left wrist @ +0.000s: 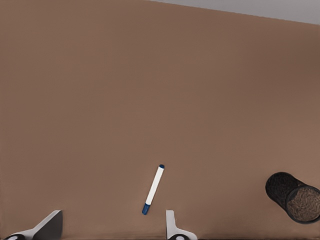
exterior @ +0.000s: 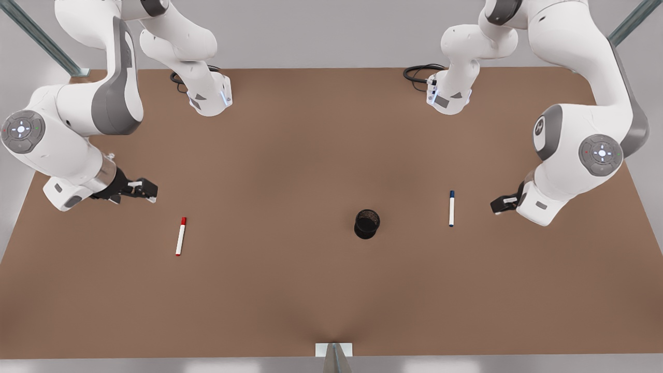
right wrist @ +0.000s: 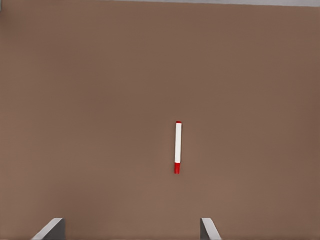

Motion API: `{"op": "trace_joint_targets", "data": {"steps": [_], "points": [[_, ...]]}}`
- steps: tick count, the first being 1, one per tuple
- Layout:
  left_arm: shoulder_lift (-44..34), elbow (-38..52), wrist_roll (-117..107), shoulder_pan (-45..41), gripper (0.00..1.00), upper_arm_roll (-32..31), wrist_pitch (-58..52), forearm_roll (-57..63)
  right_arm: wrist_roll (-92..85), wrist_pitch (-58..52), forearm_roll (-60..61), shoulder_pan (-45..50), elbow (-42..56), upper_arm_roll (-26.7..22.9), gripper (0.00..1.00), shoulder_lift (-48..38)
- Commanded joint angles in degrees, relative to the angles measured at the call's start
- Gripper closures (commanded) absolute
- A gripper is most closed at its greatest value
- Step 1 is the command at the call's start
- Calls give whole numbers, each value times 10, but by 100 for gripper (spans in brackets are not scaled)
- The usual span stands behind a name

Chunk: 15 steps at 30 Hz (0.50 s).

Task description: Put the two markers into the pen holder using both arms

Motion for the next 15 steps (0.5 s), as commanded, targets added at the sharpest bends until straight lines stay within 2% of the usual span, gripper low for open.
{"op": "trace_joint_targets", "data": {"steps": [1,2,3,5,8,11,15], "points": [[3,0,209,0,0,0,-22,1,-5,28,0,0,1,0,0,12],[13,0,222,1,0,0,-12,-2,-5,42,0,0,-4,0,0,19],[24,-28,223,1,0,0,48,-17,-5,69,0,0,-11,0,0,32],[25,-136,223,15,0,0,193,-30,-5,122,0,2,-17,1,0,74],[54,-216,223,22,0,1,330,-29,-5,202,0,-6,-17,1,0,151],[66,-268,223,18,0,0,395,-29,-5,241,-5,-7,-26,0,0,183],[58,-321,224,14,0,-3,422,-29,1,306,-9,-23,-79,1,0,193]]}}
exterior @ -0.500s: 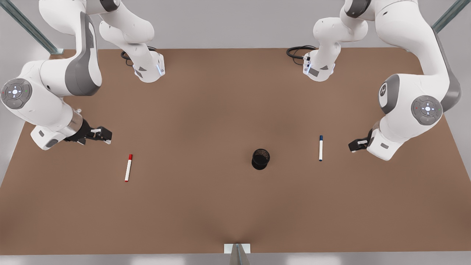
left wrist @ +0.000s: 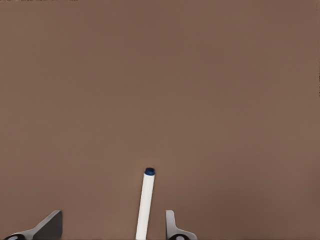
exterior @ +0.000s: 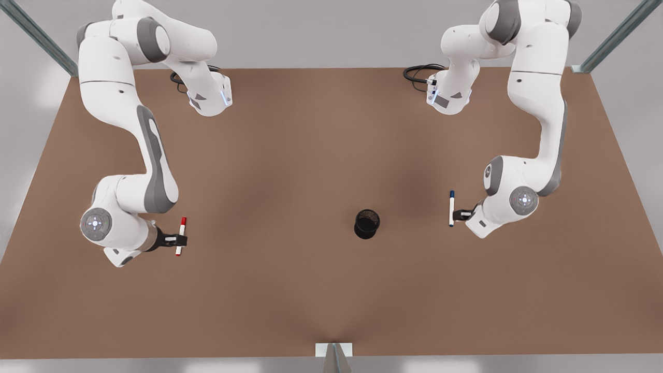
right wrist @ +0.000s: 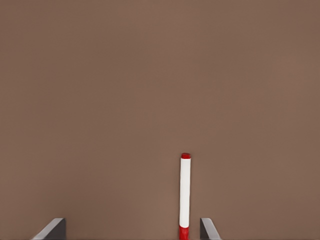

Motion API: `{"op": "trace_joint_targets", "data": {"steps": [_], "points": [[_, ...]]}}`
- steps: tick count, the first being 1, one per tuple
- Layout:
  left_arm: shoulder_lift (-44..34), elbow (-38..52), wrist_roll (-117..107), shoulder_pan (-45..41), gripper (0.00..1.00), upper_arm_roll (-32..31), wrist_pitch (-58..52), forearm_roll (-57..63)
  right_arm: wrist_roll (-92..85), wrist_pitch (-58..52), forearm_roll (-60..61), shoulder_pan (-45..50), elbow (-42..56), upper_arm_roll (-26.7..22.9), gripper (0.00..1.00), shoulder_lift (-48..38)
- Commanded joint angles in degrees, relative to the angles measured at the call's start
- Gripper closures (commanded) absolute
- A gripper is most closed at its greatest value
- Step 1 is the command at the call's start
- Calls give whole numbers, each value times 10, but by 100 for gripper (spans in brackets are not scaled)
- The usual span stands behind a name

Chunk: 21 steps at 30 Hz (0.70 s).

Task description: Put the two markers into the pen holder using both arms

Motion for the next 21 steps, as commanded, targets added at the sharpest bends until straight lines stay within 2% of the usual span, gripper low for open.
{"op": "trace_joint_targets", "data": {"steps": [1,13,17,19,21], "points": [[-3,-25,98,-3,0,-2,125,0,5,88,-1,-4,-21,0,0,1],[52,-53,107,-12,1,-2,214,1,12,124,-1,-29,-32,-1,0,61],[53,-101,107,-11,2,-2,264,1,12,135,-1,-31,-26,-1,0,84],[57,-102,112,-11,24,-2,264,1,11,143,-8,-31,-25,-1,1,98],[57,-102,112,-11,30,-2,264,1,11,152,-17,-32,-18,-1,4,109]]}}
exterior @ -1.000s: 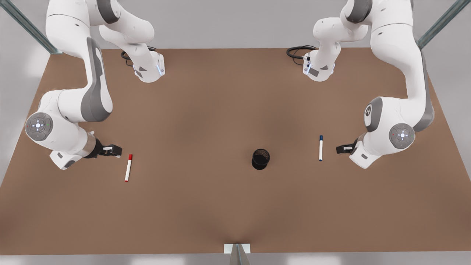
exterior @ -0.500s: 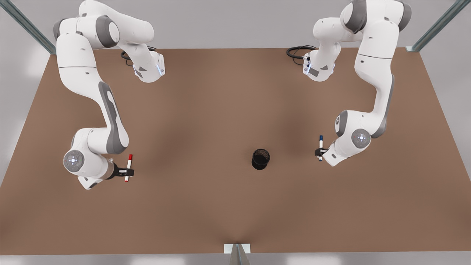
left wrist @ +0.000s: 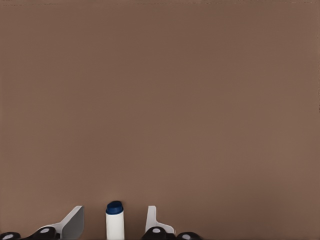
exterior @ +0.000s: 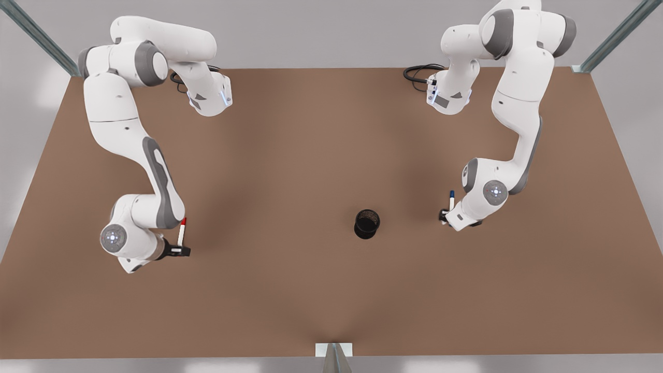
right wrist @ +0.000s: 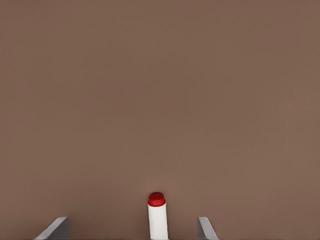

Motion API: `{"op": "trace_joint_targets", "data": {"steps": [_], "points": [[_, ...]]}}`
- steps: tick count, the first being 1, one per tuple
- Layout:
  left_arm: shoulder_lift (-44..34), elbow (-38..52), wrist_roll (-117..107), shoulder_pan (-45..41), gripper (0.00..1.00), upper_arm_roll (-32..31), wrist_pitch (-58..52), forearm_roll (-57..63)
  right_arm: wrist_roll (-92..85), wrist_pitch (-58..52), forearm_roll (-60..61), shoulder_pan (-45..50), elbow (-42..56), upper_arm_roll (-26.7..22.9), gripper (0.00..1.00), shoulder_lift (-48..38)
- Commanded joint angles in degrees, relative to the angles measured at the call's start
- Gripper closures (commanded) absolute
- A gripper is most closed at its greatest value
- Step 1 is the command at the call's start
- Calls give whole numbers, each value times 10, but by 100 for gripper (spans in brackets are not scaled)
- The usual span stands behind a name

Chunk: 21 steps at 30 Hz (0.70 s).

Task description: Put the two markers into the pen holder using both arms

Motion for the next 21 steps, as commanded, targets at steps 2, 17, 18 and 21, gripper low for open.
{"op": "trace_joint_targets", "data": {"steps": [2,17,18,21], "points": [[1,0,36,0,35,0,25,1,2,17,-7,2,-6,-1,8,4],[3,-5,35,-1,55,0,23,1,-3,46,-21,-9,-73,0,28,-11],[4,-5,35,-1,55,0,23,1,-3,46,-21,-9,-73,0,29,-11],[4,-5,35,-1,63,0,22,1,-4,45,-21,-9,-74,0,31,-11]]}}
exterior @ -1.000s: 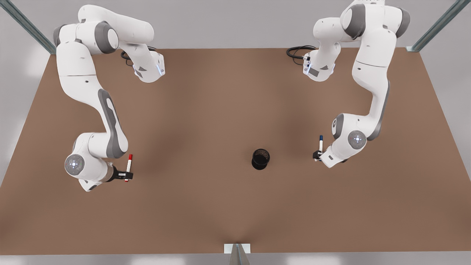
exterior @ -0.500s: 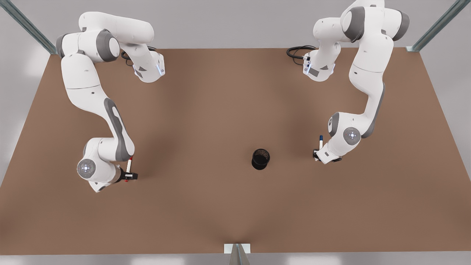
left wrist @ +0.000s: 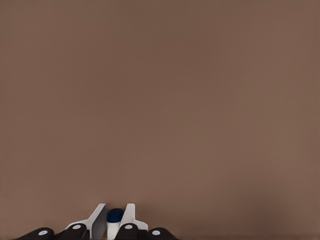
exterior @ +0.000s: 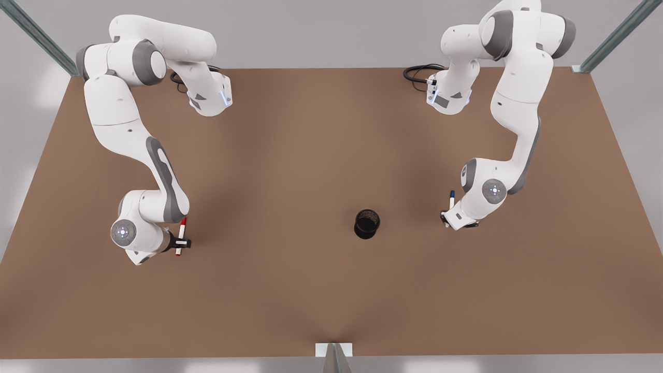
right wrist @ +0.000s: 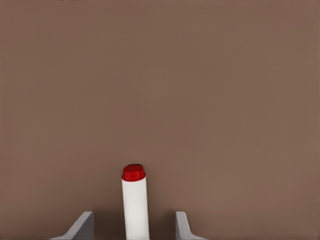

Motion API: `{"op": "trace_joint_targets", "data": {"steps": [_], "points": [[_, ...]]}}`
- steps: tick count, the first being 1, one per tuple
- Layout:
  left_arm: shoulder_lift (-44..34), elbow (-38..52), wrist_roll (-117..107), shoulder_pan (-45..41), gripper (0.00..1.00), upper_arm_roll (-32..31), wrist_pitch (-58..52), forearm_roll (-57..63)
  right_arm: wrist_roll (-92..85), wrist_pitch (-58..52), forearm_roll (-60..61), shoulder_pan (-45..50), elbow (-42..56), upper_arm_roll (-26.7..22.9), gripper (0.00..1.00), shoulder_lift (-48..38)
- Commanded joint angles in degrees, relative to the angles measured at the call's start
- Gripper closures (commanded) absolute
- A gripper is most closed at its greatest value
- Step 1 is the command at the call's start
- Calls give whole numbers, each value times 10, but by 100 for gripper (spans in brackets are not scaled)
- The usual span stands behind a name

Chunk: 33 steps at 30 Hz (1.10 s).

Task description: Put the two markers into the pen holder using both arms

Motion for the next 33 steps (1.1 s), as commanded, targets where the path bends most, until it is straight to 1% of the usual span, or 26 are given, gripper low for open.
{"op": "trace_joint_targets", "data": {"steps": [1,3,8,11,14,18,19,20,22,24,27,28,33], "points": [[0,0,9,0,65,0,-1,0,-5,5,0,0,0,0,34,-1],[0,0,7,0,68,0,-1,0,-5,3,0,0,0,0,37,-1],[-1,0,4,-1,71,0,-3,0,-5,2,0,0,1,1,44,-1],[-10,3,-4,-4,76,0,-13,0,-5,1,0,0,0,1,48,-1],[-28,13,-16,-4,78,-3,-51,-1,-5,1,0,1,0,1,51,-1],[-82,58,-40,-4,78,-28,-164,-40,-5,2,0,1,1,1,52,-1],[-98,76,-40,-4,78,-32,-208,-40,-5,2,0,0,1,1,53,-1],[-106,89,-46,-4,78,-35,-239,-41,-5,2,0,0,1,1,54,-1],[-117,97,-60,-15,78,-35,-263,-40,-5,2,0,0,1,1,55,-1],[-117,129,-72,-17,79,-44,-317,-40,-6,2,0,0,1,1,57,-1],[-116,184,-117,-34,79,-52,-365,-40,-6,1,0,0,1,1,60,-1],[-114,207,-152,-55,79,-52,-382,-40,-6,1,0,0,1,1,61,-1],[-109,267,-313,-137,79,-52,-384,-40,-6,1,0,0,1,1,69,-1]]}}
